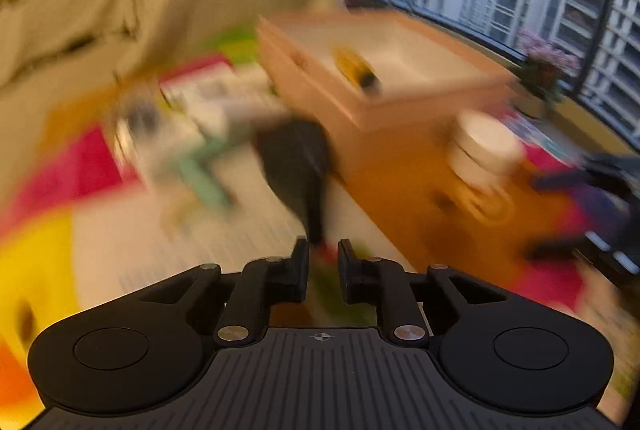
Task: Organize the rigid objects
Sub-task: 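Grasp the black hair-dryer nozzle with the left gripper, then lower the nozzle into the pink box with the left gripper while the right gripper regrasps the jar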
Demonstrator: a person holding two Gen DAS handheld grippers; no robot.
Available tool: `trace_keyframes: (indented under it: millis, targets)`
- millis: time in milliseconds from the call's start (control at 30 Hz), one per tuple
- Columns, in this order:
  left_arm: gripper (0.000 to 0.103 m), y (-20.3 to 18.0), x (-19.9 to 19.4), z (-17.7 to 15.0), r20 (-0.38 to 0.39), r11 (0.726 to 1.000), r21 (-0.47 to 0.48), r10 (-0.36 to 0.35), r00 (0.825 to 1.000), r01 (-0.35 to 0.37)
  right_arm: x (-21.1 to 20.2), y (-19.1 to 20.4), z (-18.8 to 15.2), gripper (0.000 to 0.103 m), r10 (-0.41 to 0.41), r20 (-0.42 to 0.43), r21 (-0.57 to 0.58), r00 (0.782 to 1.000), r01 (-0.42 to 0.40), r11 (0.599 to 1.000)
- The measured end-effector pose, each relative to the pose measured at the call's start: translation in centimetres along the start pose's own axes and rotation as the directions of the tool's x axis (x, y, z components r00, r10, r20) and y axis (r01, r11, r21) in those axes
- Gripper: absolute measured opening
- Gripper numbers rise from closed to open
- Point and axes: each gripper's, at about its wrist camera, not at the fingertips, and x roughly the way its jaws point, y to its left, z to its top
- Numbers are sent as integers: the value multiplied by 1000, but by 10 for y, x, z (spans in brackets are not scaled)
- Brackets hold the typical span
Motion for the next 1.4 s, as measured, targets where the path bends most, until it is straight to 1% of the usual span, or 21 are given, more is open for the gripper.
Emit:
trace_keyframes:
  millis: [67, 167, 267, 333, 400, 433, 500, 567, 633, 700, 733, 800, 833, 867, 1000, 1133, 1167, 1200, 1233, 1300, 1400]
  targets:
    - [19, -8, -11, -10, -2, 1000, 9, -2, 1000, 2, 0, 1, 0, 103, -8, -6, -10, 1000, 8, 1000]
    - [21, -10, -19, -15, -4, 998, -45, -38, 999, 38, 2, 4, 0, 103, -21, -19, -25, 1000, 20, 999]
    - [22, -19, -18, -18, 3, 1000, -6, 21, 1000, -21, 3, 7, 0, 103, -35, -32, -51, 999, 34, 998]
    - [28, -26, -17, -20, 8, 999, 1, 39, 999, -39, 4, 9, -1, 103, -45, -32, -63, 998, 42, 997]
    - [53, -32, -15, -19, 6, 1000, 4, 14, 1000, -14, 4, 11, -1, 103, -52, -33, -78, 998, 49, 996]
    - [60, -36, -15, -20, 6, 1000, 5, -4, 1000, 4, 3, 12, -2, 103, -54, -33, -83, 998, 52, 995]
    - [82, -47, -11, -21, 6, 999, 28, -22, 1000, 22, 4, 12, -2, 103, -60, -34, -91, 998, 57, 994]
    - [91, -57, -7, -21, 4, 998, 54, -28, 1000, 27, 4, 13, -2, 103, -66, -36, -97, 997, 62, 993]
    - [90, -59, -7, -20, 19, 999, 31, -31, 999, 30, 4, 13, -2, 103, -68, -36, -100, 997, 65, 993]
    - [86, -52, -11, -15, 78, 1000, 1, -2, 997, 2, 4, 13, -2, 103, -68, -36, -100, 997, 64, 993]
    - [86, -49, -16, -12, 128, 998, 0, 65, 990, -65, 4, 13, -2, 103, -67, -36, -99, 997, 63, 993]
    - [85, -41, -16, -6, 184, 979, 9, 198, 963, -203, 4, 13, -2, 103, -67, -37, -99, 997, 63, 993]
    - [85, -33, -13, -2, 193, 966, 3, 251, 948, -257, 4, 13, -2, 103, -69, -38, -102, 997, 65, 993]
    - [85, -25, -9, 2, 185, 962, -11, 269, 945, -271, 4, 14, -2, 103, -73, -39, -106, 997, 68, 992]
    - [85, -4, 16, 12, 125, 968, -56, 250, 960, -245, 7, 20, -2, 103, -102, -46, -137, 994, 95, 986]
    - [85, -6, 28, 18, 147, 970, -49, 244, 959, -239, 8, 22, 4, 99, -116, -33, -149, 993, 110, 983]
    - [79, -6, 27, 17, 156, 973, -45, 233, 960, -228, 8, 22, 8, 98, -131, -13, -150, 991, 128, 980]
    - [61, -7, 26, 16, 165, 976, -39, 216, 962, -212, 8, 21, 13, 97, -156, 13, -150, 988, 156, 976]
    - [56, -10, 25, 14, 168, 978, -29, 208, 964, -206, 9, 21, 19, 96, -180, 43, -147, 983, 185, 972]
    - [55, -13, 20, 10, 170, 982, -17, 190, 967, -190, 11, 19, 31, 93, -199, 91, -136, 976, 210, 968]
    - [54, -19, 8, -1, 165, 989, -14, 146, 975, -146, 23, 19, 45, 78, -222, 86, -165, 971, 233, 958]
